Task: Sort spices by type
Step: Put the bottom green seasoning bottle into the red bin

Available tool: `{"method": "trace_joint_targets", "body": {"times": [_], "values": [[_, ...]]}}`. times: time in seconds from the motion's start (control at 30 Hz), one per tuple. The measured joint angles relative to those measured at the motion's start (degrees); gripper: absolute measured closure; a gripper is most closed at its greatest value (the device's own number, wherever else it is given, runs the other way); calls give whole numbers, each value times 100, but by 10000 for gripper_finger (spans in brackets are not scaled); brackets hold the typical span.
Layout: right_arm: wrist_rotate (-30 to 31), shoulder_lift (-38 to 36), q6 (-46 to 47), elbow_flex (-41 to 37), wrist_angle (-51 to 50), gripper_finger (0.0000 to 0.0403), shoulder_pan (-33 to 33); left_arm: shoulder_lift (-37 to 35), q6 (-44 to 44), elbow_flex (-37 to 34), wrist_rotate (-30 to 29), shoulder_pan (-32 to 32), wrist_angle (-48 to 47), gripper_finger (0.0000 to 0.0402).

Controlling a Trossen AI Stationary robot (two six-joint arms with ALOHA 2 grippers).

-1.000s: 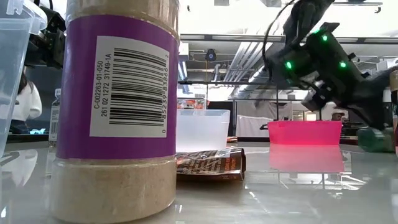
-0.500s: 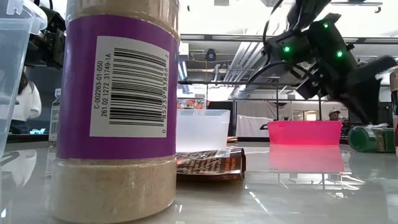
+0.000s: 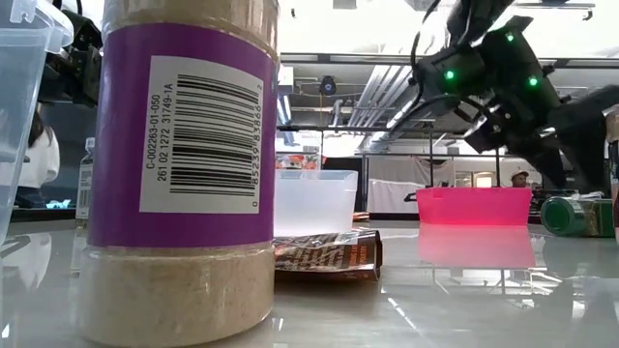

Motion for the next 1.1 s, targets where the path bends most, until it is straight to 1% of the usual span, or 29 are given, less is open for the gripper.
{"method": "trace_joint_targets", "body": {"times": [0.17, 0.33, 0.57, 0.77, 0.9, 1.07, 1.1], "values": [[-30, 0, -423, -42, 558, 121, 114, 0, 0, -2, 0, 1, 1, 401], [-6, 13, -811, -68, 781, 121, 256, 0, 0, 0, 2, 2, 2, 401], [-9, 15, -575, -582, 1026, 121, 282, 0, 0, -2, 2, 0, 2, 401], [141, 15, -447, -733, 1511, 123, 299, 1, 0, 0, 1, 2, 1, 401], [137, 15, -459, -861, 1580, 146, 299, 0, 0, -1, 1, 1, 2, 401], [88, 11, -251, -1086, 1721, 205, 299, 0, 0, -2, 0, 2, 0, 401], [82, 10, -210, -1103, 1724, 208, 299, 0, 0, -2, 2, 2, 2, 401]]}}
